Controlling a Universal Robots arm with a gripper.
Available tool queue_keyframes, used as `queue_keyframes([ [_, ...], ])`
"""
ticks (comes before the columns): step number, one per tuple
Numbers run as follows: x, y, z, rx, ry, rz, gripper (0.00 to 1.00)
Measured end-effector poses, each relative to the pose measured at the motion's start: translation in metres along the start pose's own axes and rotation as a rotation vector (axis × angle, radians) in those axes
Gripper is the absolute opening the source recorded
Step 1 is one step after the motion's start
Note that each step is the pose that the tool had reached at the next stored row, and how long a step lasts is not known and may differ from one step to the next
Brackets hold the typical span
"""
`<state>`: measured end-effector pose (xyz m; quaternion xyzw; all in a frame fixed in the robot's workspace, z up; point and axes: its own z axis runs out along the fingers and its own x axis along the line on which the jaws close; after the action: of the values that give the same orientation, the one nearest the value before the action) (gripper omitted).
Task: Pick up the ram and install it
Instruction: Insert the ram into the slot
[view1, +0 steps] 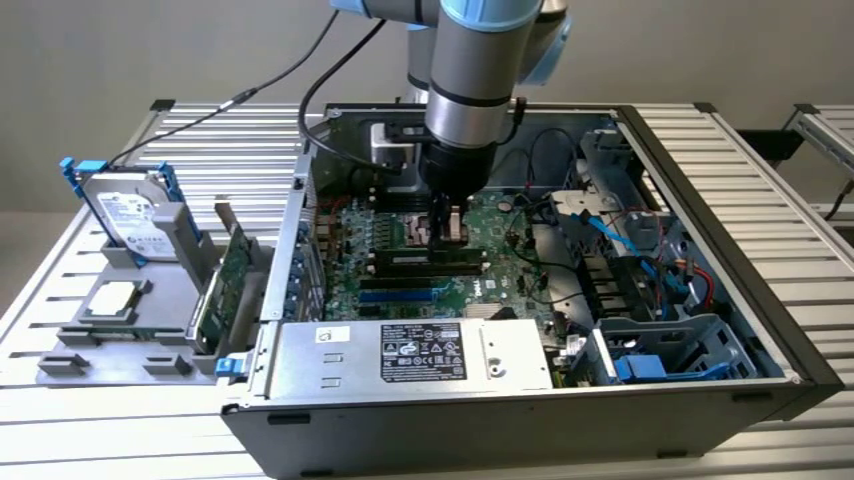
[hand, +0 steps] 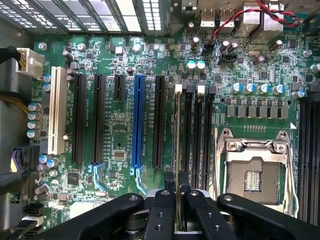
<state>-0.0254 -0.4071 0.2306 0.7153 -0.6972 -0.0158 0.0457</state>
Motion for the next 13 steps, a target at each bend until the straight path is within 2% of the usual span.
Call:
queue_keyframes([
  [13,-0.0008,0.001,0.0048,0.001,0.0001,0.0,0.14],
])
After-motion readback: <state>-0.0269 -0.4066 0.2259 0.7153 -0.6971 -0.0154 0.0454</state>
